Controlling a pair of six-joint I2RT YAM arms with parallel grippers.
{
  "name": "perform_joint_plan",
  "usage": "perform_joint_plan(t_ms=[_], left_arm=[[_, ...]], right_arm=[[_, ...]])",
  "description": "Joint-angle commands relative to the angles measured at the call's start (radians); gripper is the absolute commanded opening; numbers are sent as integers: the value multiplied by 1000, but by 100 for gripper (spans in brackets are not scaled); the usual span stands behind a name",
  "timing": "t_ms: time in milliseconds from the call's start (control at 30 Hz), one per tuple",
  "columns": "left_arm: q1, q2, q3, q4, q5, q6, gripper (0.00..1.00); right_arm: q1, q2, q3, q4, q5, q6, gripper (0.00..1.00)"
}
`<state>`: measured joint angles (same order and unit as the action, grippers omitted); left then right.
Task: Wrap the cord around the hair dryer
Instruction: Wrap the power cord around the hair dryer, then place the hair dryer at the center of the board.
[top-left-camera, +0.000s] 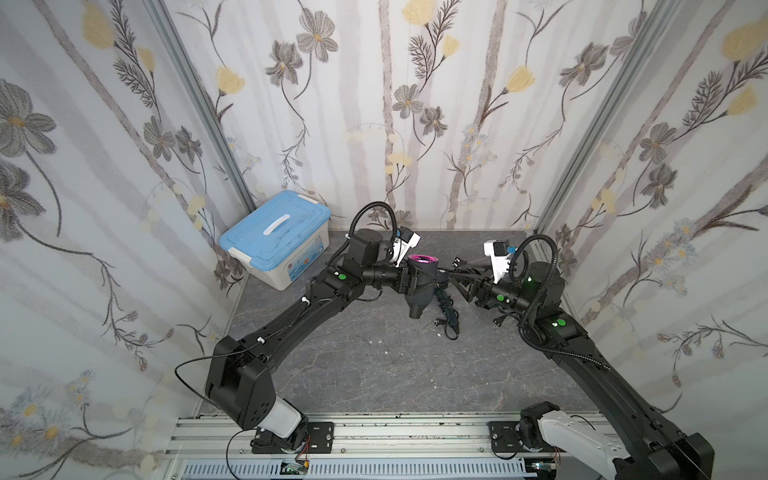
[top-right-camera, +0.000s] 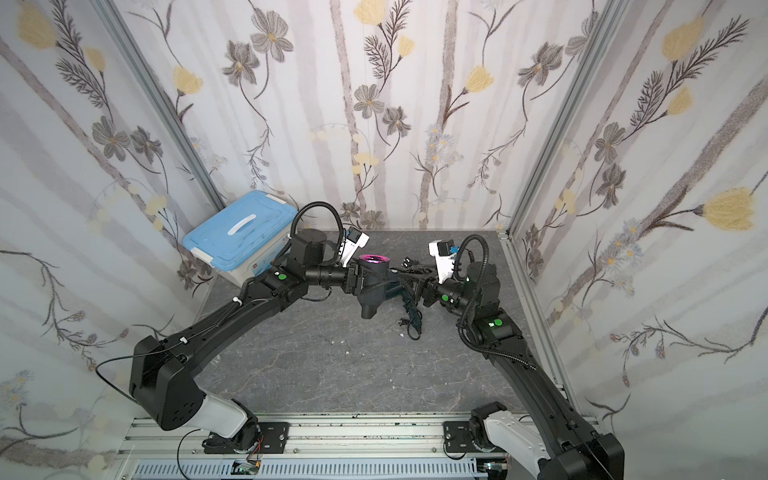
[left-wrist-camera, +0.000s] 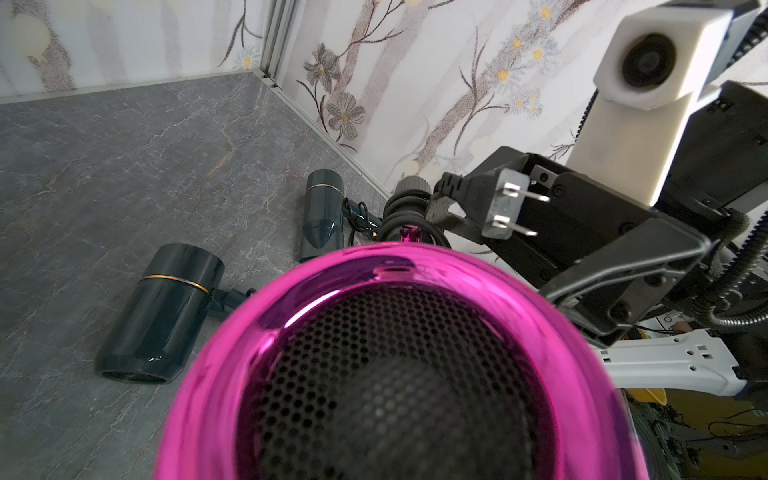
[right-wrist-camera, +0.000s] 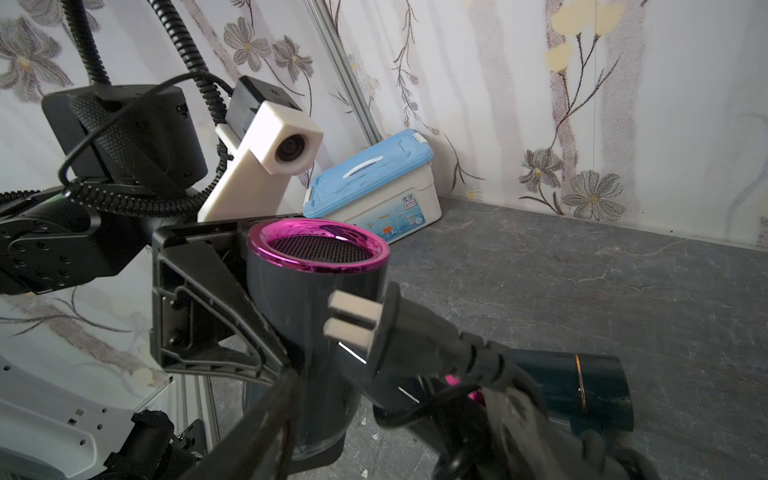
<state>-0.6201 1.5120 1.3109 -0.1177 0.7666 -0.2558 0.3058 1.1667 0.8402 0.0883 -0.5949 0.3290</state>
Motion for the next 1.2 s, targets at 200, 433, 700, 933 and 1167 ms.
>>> perform_joint_plan(t_ms=[200, 433, 700, 933, 1167], left_arm=[[-9, -12, 30, 99, 191, 14, 0], [-9, -1, 44, 99, 220, 1, 0], [-11, 19, 72, 58, 267, 15, 0], [-13, 27, 84, 45, 308, 18, 0], [-12, 35, 119, -13, 349, 51, 0]], right_arm=[[-1, 10, 8, -132, 86, -173, 74], [-2, 4, 17, -178, 140, -257, 77], [-2, 22, 49, -197, 162, -309, 78], [8, 56, 90, -244, 166, -388, 78], [77, 77, 112, -302, 217, -513, 80]])
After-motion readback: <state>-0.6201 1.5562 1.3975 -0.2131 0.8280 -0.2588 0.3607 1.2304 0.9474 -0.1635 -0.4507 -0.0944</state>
